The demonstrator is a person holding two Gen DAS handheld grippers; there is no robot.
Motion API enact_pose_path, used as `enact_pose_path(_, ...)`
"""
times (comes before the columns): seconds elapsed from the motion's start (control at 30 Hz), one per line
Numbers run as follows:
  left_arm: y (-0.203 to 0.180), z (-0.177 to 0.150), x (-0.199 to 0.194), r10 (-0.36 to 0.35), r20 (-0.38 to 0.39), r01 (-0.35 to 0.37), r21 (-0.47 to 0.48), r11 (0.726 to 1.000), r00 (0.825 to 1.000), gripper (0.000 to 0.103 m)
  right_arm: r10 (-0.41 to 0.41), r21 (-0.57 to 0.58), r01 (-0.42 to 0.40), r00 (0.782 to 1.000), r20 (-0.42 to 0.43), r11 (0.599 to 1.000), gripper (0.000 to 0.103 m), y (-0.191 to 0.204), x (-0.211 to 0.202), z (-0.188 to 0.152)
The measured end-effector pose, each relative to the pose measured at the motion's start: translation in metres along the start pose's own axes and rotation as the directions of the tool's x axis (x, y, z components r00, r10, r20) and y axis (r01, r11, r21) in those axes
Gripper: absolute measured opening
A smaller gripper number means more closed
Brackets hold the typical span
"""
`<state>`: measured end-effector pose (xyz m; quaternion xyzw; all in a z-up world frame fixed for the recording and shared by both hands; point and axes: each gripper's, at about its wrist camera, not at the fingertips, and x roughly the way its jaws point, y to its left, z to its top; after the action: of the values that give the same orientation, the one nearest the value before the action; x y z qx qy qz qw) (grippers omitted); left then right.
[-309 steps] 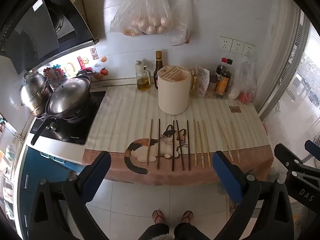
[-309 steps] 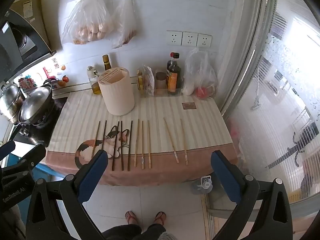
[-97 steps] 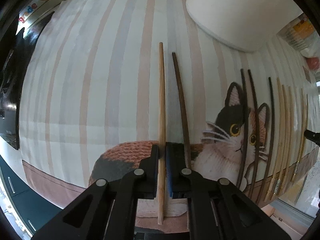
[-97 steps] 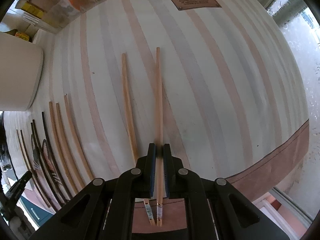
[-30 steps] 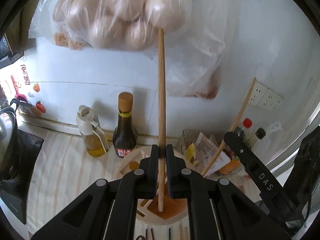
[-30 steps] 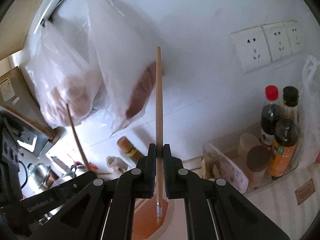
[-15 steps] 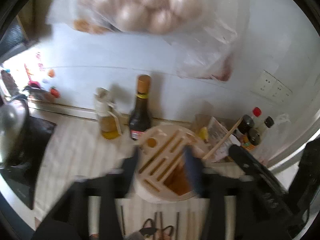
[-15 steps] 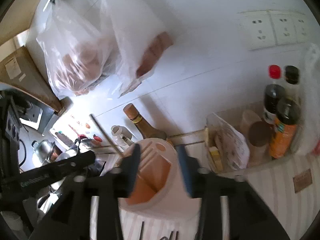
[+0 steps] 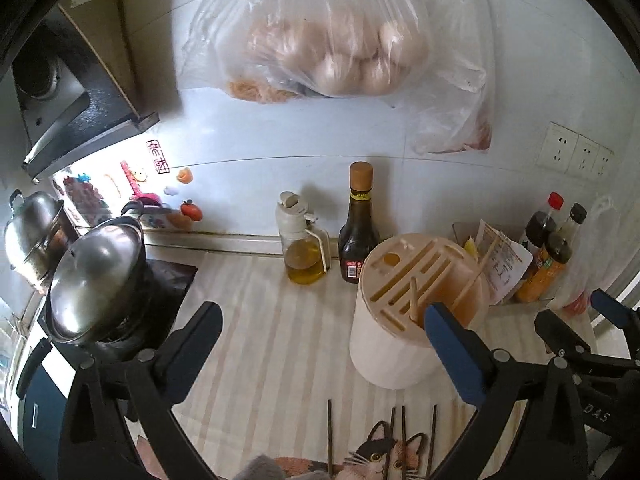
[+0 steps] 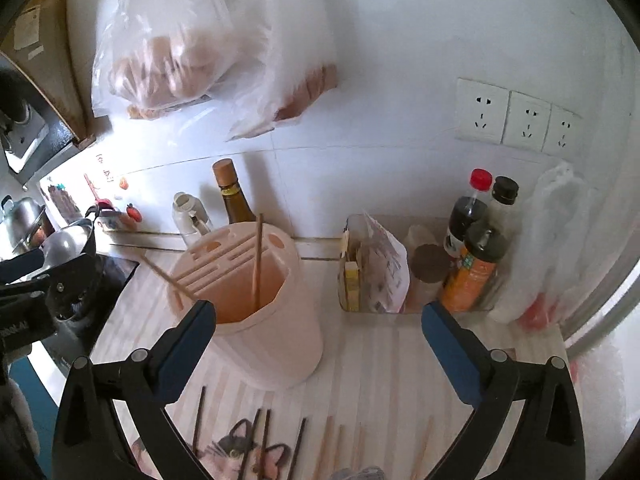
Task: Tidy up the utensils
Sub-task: 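Drop the chopsticks into the holder by opening both grippers, then grasp another wooden chopstick with the right tool while the left grasps a dark chopstick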
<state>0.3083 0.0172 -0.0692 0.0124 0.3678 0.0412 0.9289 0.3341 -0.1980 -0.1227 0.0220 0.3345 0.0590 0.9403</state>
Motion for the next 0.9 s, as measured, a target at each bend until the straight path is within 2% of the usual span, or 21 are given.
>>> enact_pose_path(0.23,0.006,-0.007,-0.025,-0.030,0.012,0.030,-0.015,0.999,0.999,0.103,0.007,0.028,-0.008,0.999,0.051,1.000,0.103,0.009,-0.047,0.003)
enact_pose_path(0.33,0.013,-0.011,-0.033,-0.058,0.000,0.058,-0.044,0.997,0.998,0.103,0.015,0.044,-0.016,0.999,0.041,0.999,0.103,0.012,-0.064,0.003)
enact_pose_path(0.43,0.019,-0.019,-0.033,-0.062,-0.033,0.060,-0.059,0.996,0.998,0.103,0.011,0.079,-0.010,1.000,-0.015,0.997,0.103,0.008,-0.066,-0.008)
enact_pose_path(0.57,0.026,-0.041,-0.015,0.018,-0.099,-0.025,-0.065,0.998,0.995,0.103,0.005,0.122,0.013,0.989,-0.148,0.992,0.103,-0.003,-0.043,-0.037)
enact_pose_path(0.67,0.029,-0.061,0.010,0.043,-0.165,-0.052,-0.053,0.997,0.985,0.103,0.003,0.148,0.037,0.966,-0.258,0.988,0.103,-0.014,-0.014,-0.065)
enact_pose_path(0.73,0.031,-0.080,0.032,0.042,-0.240,-0.054,-0.044,0.998,0.970,0.103,0.006,0.178,0.060,0.937,-0.348,0.982,0.103,-0.025,0.012,-0.089)
enact_pose_path(0.8,0.031,-0.103,0.056,0.043,-0.317,-0.053,-0.024,0.998,0.948,0.103,0.020,0.211,0.073,0.913,-0.407,0.975,0.103,-0.036,0.029,-0.111)
enact_pose_path(0.83,0.030,-0.114,0.066,0.047,-0.346,-0.056,-0.014,0.998,0.937,0.103,0.028,0.229,0.084,0.894,-0.447,0.970,0.103,-0.042,0.040,-0.125)
enact_pose_path(0.9,0.030,-0.139,0.087,0.053,-0.414,-0.058,0.000,0.998,0.909,0.103,0.049,0.258,0.095,0.865,-0.500,0.962,0.091,-0.052,0.057,-0.145)
